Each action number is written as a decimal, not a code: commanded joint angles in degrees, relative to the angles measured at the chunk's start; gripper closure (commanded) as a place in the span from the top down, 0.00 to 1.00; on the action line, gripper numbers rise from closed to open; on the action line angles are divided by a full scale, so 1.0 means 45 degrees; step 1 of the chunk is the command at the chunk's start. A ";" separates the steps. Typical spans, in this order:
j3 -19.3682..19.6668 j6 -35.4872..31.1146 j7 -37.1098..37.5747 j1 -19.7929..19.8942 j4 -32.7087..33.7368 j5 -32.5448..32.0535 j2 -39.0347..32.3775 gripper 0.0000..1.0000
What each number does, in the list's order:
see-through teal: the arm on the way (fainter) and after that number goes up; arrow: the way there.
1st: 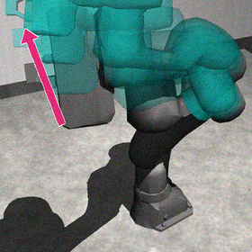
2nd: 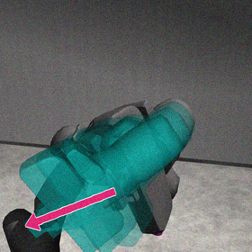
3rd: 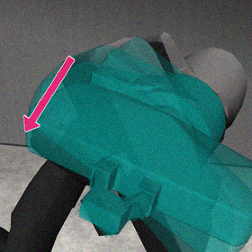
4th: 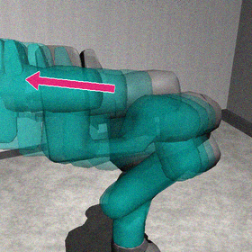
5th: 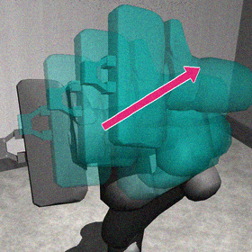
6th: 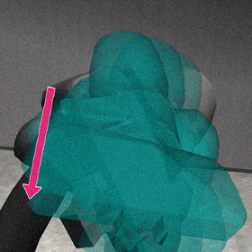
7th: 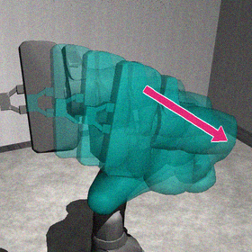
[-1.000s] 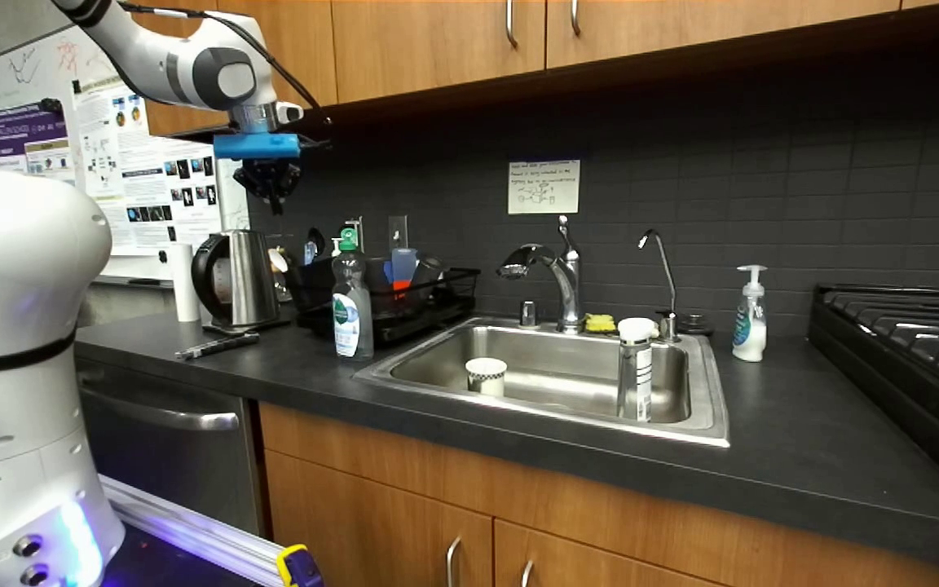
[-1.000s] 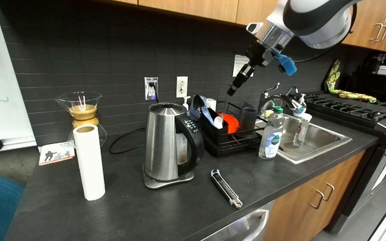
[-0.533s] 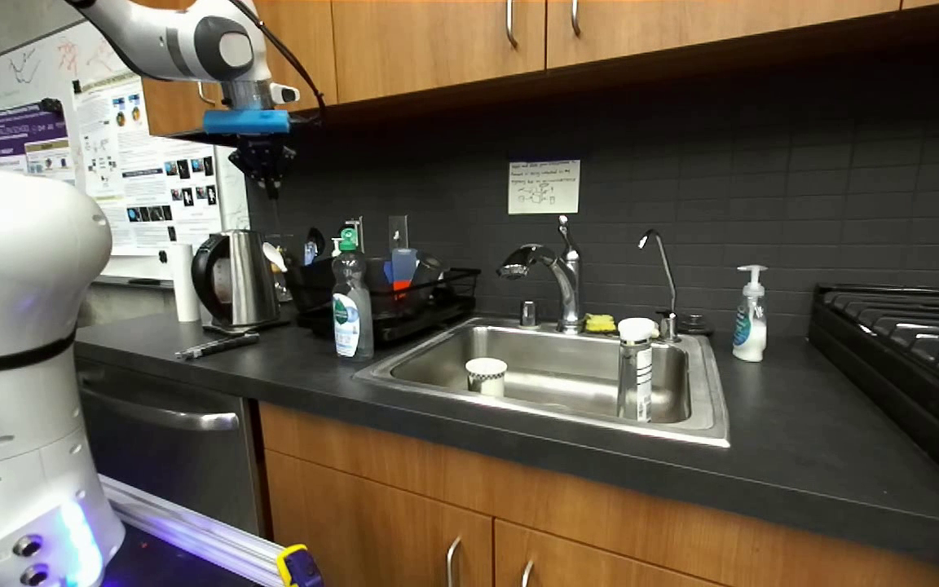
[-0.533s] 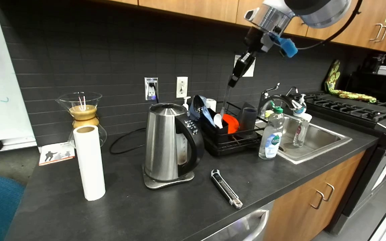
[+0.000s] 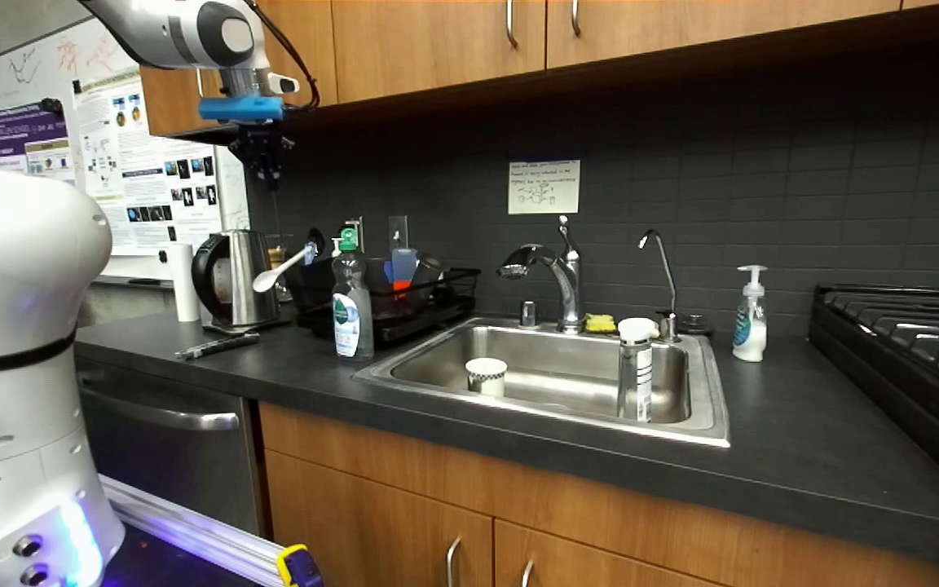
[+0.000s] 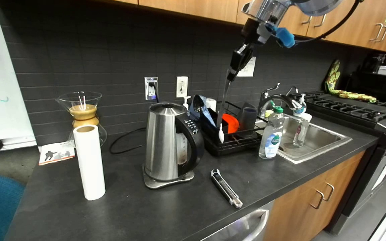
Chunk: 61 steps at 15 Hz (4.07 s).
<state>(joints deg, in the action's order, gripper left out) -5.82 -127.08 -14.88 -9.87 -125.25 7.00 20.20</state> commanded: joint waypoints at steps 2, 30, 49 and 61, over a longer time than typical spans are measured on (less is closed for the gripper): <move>-0.0304 0.0953 0.1150 0.0037 0.0630 -0.0522 0.0088 0.01; -0.1002 0.1554 0.2709 -0.0585 -0.0933 0.1296 0.0380 0.01; -0.1093 0.0728 0.2588 -0.0764 -0.1303 0.3047 -0.1762 0.01; -0.1094 0.0606 0.2618 -0.0605 -0.0061 0.3175 -0.3533 0.01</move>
<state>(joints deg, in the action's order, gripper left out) -10.94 -124.13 -3.06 -12.79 -127.99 20.04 6.75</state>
